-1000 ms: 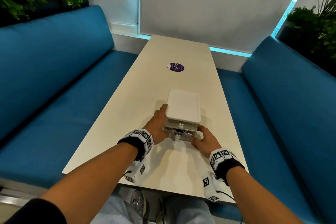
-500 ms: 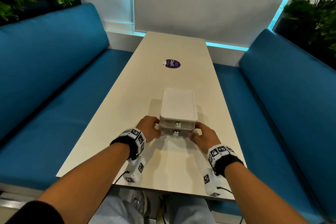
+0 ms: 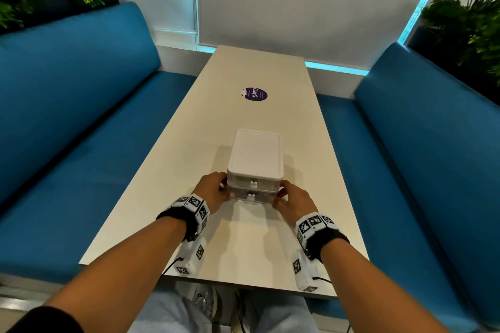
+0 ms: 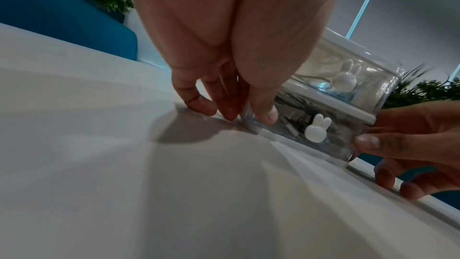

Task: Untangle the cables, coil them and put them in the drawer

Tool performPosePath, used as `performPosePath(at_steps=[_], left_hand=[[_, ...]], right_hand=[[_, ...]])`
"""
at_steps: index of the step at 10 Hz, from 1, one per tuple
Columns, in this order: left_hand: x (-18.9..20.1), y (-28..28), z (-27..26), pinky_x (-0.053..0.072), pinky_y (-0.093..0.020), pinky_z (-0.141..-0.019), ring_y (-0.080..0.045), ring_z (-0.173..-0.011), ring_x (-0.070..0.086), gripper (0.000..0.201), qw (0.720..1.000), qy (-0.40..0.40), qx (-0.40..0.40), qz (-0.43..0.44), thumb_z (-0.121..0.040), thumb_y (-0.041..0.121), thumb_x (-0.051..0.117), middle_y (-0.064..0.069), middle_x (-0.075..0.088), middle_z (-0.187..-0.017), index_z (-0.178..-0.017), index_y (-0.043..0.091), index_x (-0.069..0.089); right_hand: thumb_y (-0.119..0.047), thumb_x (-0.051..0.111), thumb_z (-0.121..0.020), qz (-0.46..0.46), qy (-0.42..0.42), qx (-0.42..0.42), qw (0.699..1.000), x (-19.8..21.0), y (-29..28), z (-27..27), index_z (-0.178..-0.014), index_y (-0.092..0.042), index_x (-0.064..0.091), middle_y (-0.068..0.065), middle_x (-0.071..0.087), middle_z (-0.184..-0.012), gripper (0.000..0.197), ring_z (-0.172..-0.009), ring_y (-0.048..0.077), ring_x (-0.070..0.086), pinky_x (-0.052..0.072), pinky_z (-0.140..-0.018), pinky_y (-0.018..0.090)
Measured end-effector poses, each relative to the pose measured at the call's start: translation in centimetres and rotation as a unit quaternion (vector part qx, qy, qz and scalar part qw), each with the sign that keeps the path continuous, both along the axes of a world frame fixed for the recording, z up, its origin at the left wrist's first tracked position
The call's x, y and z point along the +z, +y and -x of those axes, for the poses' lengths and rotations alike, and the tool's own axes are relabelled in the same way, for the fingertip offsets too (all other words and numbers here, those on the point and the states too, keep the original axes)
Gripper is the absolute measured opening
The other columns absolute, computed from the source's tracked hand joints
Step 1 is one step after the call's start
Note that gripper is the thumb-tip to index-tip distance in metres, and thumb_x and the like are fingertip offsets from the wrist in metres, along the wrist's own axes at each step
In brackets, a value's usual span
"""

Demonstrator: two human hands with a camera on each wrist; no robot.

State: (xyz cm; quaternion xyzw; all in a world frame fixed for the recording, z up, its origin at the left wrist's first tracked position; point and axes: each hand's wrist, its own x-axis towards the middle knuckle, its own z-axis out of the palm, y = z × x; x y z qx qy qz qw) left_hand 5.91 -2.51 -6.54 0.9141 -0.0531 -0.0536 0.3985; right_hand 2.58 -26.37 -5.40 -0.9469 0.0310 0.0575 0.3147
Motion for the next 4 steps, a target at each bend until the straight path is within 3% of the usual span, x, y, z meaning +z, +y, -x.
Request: performPosePath(at_steps=[2, 3, 4], left_hand=[[0.6, -0.2, 0.1, 0.053, -0.040, -0.086, -0.028, -0.093, 0.065, 0.032, 1.000, 0.017, 0.003, -0.014, -0.081, 0.015, 0.075, -0.008, 0.068, -0.101, -0.110, 0.008, 0.066], [1.2, -0.6, 0.6, 0.054, -0.037, -0.085, -0.024, -0.092, 0.065, 0.032, 1.000, 0.020, -0.007, -0.010, -0.082, 0.017, 0.072, -0.004, 0.068, -0.101, -0.112, 0.012, 0.061], [1.3, 0.1, 1.8, 0.050, -0.035, -0.090, -0.023, -0.100, 0.062, 0.050, 0.999, 0.051, -0.011, 0.006, -0.085, 0.019, 0.070, -0.005, 0.064, -0.113, -0.129, 0.008, 0.048]], right_hand=[[-0.035, 0.060, -0.091, 0.000, 0.011, -0.007, 1.000, 0.4, 0.4, 0.5, -0.128, -0.033, 0.051, -0.009, 0.066, -0.097, 0.038, -0.086, 0.018, 0.064, 0.054, -0.079, 0.037], [-0.034, 0.060, -0.092, -0.022, 0.009, -0.010, 1.000, 0.3, 0.5, 0.5, -0.136, -0.027, 0.046, -0.006, 0.067, -0.104, 0.047, -0.090, 0.020, 0.065, 0.054, -0.081, 0.035], [-0.038, 0.059, -0.093, -0.058, 0.023, -0.016, 0.998, -0.2, 0.3, 1.5, -0.147, -0.019, 0.033, -0.003, 0.064, -0.121, 0.063, -0.097, 0.020, 0.066, 0.052, -0.082, 0.030]])
